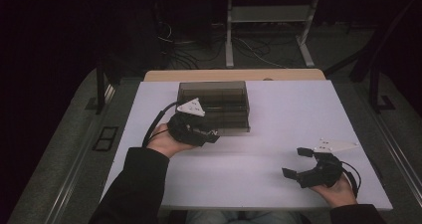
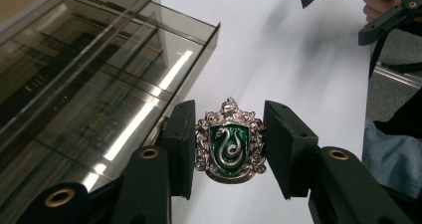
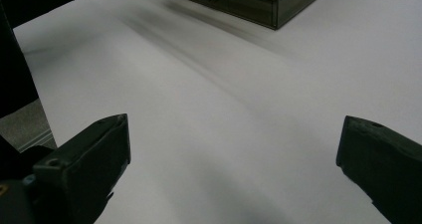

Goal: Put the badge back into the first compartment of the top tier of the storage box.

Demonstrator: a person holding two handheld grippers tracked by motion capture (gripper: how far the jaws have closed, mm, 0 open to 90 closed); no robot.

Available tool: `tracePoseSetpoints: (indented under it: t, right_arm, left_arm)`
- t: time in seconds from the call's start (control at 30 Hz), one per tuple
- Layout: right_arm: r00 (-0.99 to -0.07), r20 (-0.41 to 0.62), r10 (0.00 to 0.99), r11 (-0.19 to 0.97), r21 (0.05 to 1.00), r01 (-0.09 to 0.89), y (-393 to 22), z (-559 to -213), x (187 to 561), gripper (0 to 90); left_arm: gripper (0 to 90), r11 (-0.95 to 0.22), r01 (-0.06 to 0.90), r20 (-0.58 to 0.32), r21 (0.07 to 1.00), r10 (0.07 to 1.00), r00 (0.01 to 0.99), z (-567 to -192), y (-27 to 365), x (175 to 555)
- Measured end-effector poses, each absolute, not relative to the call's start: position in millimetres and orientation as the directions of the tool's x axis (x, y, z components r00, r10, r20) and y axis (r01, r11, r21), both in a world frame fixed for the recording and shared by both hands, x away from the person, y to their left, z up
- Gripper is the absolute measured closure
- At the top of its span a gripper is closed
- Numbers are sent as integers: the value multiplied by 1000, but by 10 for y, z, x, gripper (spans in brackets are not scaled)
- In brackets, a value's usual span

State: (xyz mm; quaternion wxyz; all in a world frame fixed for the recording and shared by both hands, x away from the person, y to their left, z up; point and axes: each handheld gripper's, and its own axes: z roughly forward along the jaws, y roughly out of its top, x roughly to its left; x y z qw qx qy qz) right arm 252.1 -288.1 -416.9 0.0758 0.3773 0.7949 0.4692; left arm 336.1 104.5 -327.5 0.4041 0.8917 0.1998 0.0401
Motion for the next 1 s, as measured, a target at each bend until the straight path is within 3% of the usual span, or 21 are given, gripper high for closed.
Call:
tracePoseSetpoints:
  t: [1.0]
  right_arm:
    - [-704,232,671,277,802,529,-2882,-4174,2526,3]
  left_arm:
    - [571,-538,385,-101,750,483,870,-3179,1432,3608]
